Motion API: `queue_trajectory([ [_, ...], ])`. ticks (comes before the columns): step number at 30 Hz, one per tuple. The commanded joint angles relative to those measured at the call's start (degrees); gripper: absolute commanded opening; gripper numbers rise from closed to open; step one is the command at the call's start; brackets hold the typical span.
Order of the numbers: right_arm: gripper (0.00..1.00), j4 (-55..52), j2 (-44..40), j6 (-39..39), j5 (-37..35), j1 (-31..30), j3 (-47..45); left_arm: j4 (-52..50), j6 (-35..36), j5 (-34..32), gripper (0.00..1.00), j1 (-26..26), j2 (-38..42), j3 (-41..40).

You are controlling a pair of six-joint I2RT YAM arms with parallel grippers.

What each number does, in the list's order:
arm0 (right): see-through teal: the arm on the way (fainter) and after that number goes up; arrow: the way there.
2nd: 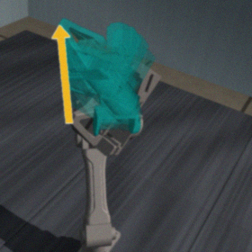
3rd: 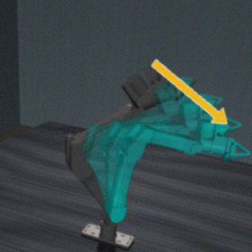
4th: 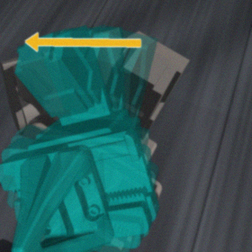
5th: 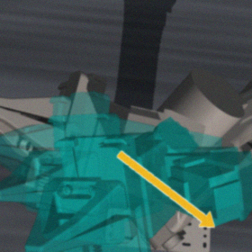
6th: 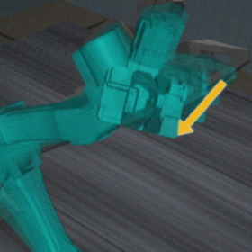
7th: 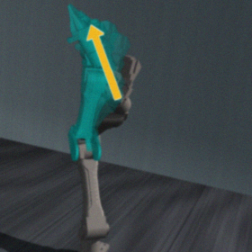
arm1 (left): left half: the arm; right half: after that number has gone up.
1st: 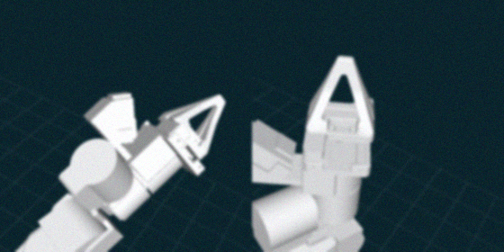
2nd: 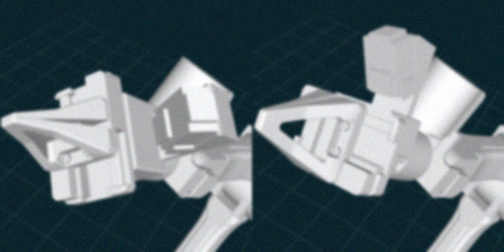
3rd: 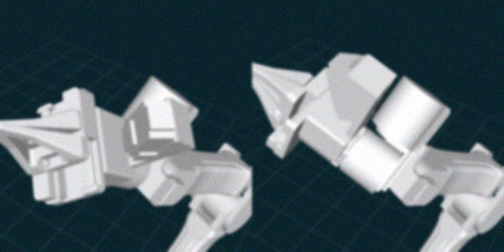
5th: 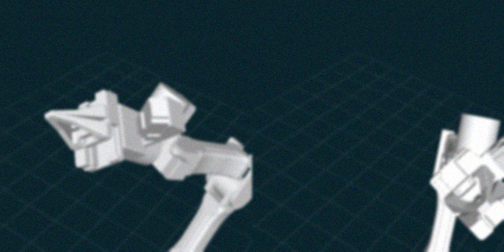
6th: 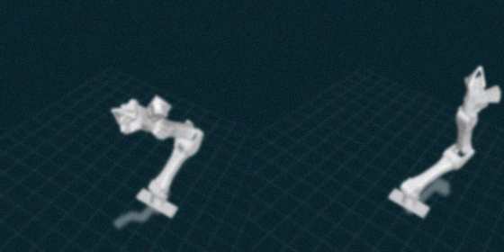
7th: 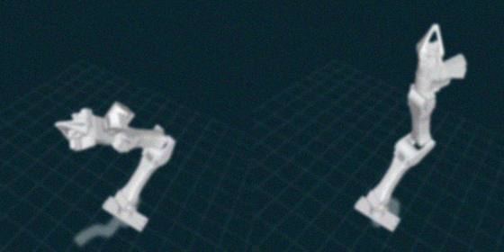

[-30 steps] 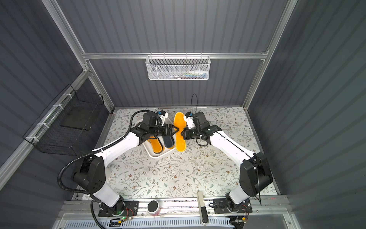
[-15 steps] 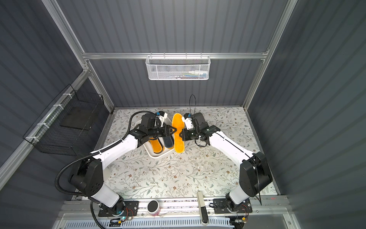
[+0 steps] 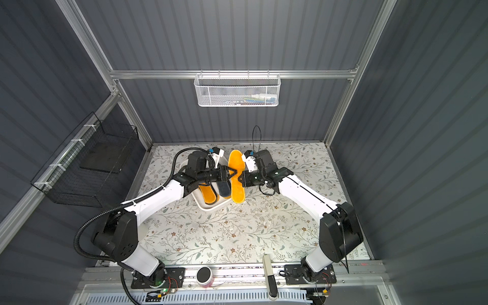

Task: Put the insoles into the storage box
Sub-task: Place the insole in the storage box.

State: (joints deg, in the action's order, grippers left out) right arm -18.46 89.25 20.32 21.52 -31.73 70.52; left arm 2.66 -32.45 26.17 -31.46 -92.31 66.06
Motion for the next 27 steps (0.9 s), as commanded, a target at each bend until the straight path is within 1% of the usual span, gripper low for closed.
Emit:
queue_trajectory([
  [1, 0.10, 0.79, -0.41, 0.07, -0.32, -0.36, 0.60, 0.53, -0.33, 0.85, 0.24, -0.08, 0.21, -0.78],
  [3, 0.10, 0.59, -0.35, 0.07, -0.40, -0.42, 0.65, 0.46, -0.29, 0.67, 0.20, -0.09, 0.18, -0.82],
  [9, 0.10, 0.48, -0.52, 0.02, -0.42, -0.41, 0.69, 0.90, -0.42, 0.19, 0.01, -0.08, 0.38, -1.23],
  [14, 0.18, 0.43, -1.04, 0.15, -0.90, -0.42, 0.95, 2.13, -1.63, -1.15, 0.00, -0.07, 0.90, -2.39],
  [15, 0.21, 0.53, -1.17, 0.26, -1.24, -0.36, 0.98, 2.42, -2.00, -1.71, 0.00, -0.09, 1.14, -2.69],
  [17, 0.31, 0.52, -1.48, 0.34, -1.63, -0.39, 1.02, 3.44, -2.94, -3.00, 0.00, -0.09, 1.72, -3.71],
  [18, 0.35, 0.61, -1.60, 0.38, -1.65, -0.38, 1.06, 4.09, -3.51, -3.89, 0.00, 0.00, 2.10, -4.42],
  [21, 0.43, 0.68, -2.34, 0.75, -5.26, -0.37, 0.83, 6.10, -5.44, -8.75, 0.00, 0.21, 4.52, -7.40],
  [24, 0.46, 0.94, -3.71, 0.85, -6.70, -0.34, 0.01, 9.03, -9.02, -12.12, 0.00, 2.12, 7.82, -11.34],
  [27, 0.49, 1.61, -6.08, 1.11, -7.50, -0.32, -1.35, 12.23, -16.24, -13.39, 0.00, 6.64, 11.06, -15.13],
])
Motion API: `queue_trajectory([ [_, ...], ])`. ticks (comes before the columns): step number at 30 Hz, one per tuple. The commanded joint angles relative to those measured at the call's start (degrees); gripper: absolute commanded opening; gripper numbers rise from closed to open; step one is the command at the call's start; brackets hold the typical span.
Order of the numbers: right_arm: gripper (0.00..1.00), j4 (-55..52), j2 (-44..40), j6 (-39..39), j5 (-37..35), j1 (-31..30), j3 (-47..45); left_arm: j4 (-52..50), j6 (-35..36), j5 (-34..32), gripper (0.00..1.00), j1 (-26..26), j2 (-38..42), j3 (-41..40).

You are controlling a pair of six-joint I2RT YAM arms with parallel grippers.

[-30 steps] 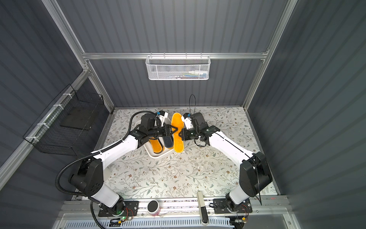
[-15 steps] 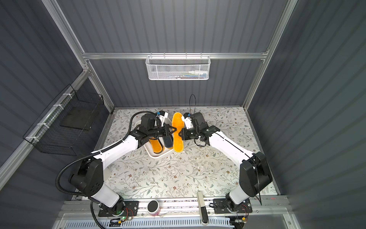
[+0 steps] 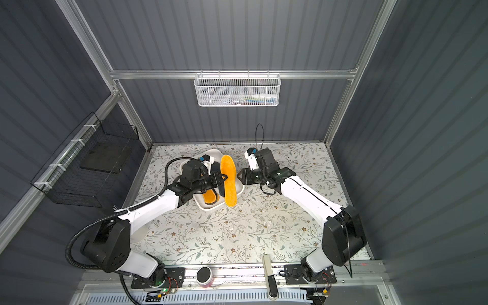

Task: Put the insoles into the storage box
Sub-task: Place the insole in the storage box.

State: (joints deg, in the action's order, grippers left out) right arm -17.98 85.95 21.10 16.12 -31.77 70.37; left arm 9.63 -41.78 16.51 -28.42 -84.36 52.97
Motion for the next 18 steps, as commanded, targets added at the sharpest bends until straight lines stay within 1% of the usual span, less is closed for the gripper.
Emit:
queue_trajectory([
  [1, 0.49, 1.39, -3.54, 0.39, -2.21, -0.24, -1.57, 6.12, -9.92, -4.00, 0.00, 5.48, 3.93, -3.05],
  [3, 0.49, 1.75, -4.90, 0.52, -2.49, -0.20, -2.33, 7.04, -14.26, -4.98, 0.00, 8.13, 4.72, -4.49],
  [4, 0.50, 1.97, -5.50, 0.61, -2.50, -0.15, -2.71, 7.49, -15.28, -5.28, 0.00, 8.91, 4.55, -4.58],
  [7, 0.51, 1.97, -7.03, 0.66, -2.93, -0.05, -3.41, 4.58, -15.95, -5.69, 0.00, 9.44, 2.01, -1.19],
  [13, 0.52, 1.85, -8.51, 0.86, -3.77, 0.11, -5.26, 1.72, -19.42, -2.43, 0.00, 9.87, -8.02, 5.66],
  [18, 0.52, 2.68, -9.58, 1.59, -3.91, 0.37, -7.42, 2.13, -22.37, 1.72, 0.00, 11.86, -14.45, 8.62],
])
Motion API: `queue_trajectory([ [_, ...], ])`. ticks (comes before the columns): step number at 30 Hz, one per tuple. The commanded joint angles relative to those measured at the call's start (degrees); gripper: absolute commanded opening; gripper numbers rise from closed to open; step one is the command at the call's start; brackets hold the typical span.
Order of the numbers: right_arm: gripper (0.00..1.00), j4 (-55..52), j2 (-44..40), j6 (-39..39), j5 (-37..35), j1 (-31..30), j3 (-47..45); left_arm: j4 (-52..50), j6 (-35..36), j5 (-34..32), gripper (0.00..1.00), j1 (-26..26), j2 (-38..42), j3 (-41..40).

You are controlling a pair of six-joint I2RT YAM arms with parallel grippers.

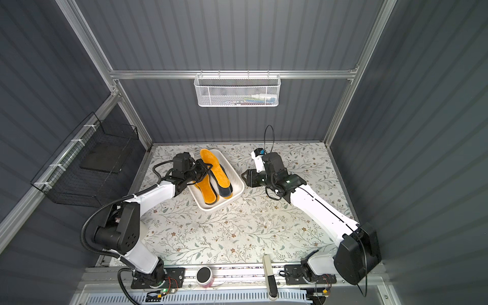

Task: Put the insoles into the storage box
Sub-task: Place the insole in the storage box.

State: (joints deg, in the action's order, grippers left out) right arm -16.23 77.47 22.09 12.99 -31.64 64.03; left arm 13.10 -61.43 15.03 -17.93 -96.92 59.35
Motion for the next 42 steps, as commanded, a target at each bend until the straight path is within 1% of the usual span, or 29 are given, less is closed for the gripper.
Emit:
queue_trajectory([
  [1, 0.53, 1.08, -1.32, 0.59, -0.69, 0.37, -1.48, -2.01, -2.67, 4.26, 0.00, 1.73, -2.89, 2.90],
  [5, 0.53, 1.26, -1.53, 0.59, -0.77, 0.69, -2.29, -4.15, -1.39, 8.00, 0.00, 2.03, -5.46, 5.35],
  [12, 0.53, 2.43, -1.05, 1.03, 0.16, 1.07, -2.90, -12.55, 2.11, 9.24, 0.00, 2.03, -9.92, 10.80],
  [21, 0.53, 3.26, -0.85, 1.64, 0.78, 1.64, -3.87, -13.43, 2.70, 10.57, 0.00, 2.03, -11.87, 11.14],
  [27, 0.53, 3.58, -0.62, 1.91, 1.36, 1.78, -4.09, -13.43, 3.40, 12.77, 0.00, 2.02, -13.89, 12.01],
  [40, 0.54, 3.91, -0.04, 2.08, 1.41, 2.28, -4.53, -13.45, 2.94, 12.47, 0.00, 2.03, -16.03, 13.15],
  [41, 0.54, 3.90, 0.01, 2.08, 1.47, 2.23, -4.53, -13.52, 2.94, 12.45, 0.00, 2.03, -16.04, 13.07],
  [42, 0.54, 3.84, 0.07, 2.07, 1.59, 2.27, -4.53, -13.63, 2.92, 12.41, 0.03, 2.03, -16.08, 13.16],
])
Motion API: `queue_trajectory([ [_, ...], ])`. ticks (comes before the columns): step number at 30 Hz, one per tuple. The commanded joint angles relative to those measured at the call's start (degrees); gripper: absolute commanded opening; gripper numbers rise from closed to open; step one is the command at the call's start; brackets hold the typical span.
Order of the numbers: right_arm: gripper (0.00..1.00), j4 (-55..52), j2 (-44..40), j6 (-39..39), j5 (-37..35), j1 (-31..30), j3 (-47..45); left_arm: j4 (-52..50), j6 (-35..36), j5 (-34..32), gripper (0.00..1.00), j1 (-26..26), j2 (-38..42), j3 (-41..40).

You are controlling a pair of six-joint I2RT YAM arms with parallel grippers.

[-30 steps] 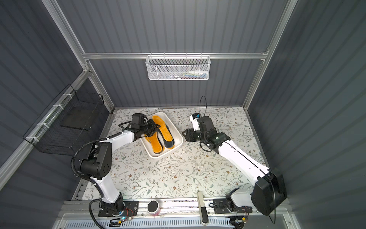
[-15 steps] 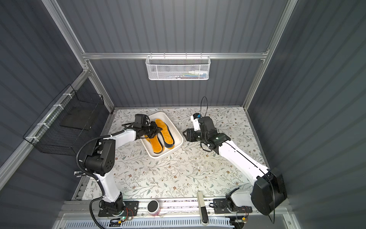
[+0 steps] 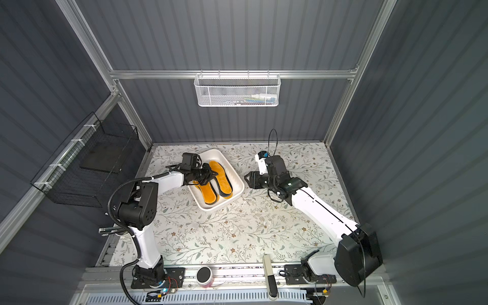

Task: Put the insoles into the storage box
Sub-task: Place the insole in the storage box.

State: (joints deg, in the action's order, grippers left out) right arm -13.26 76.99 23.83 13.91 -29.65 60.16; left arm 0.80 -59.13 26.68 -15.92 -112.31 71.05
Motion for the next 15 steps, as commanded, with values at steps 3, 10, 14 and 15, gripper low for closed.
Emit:
queue_trajectory([
  [3, 0.54, 0.98, 0.70, 0.33, 0.74, 0.36, -0.83, -1.74, 0.86, 0.69, 0.08, 0.01, -0.81, 1.72],
  [10, 0.55, 1.26, 0.41, 0.48, 0.79, 0.45, -1.45, -2.77, 1.09, 0.57, 0.20, 0.01, -1.51, 1.90],
  [14, 0.56, 1.22, 0.10, 0.60, 0.78, 0.51, -1.79, -3.97, 1.65, 0.31, 0.29, 0.01, -1.42, 2.25],
  [15, 0.56, 1.27, 0.16, 0.61, 0.77, 0.56, -1.76, -4.36, 1.91, 0.22, 0.29, 0.01, -1.42, 2.43],
])
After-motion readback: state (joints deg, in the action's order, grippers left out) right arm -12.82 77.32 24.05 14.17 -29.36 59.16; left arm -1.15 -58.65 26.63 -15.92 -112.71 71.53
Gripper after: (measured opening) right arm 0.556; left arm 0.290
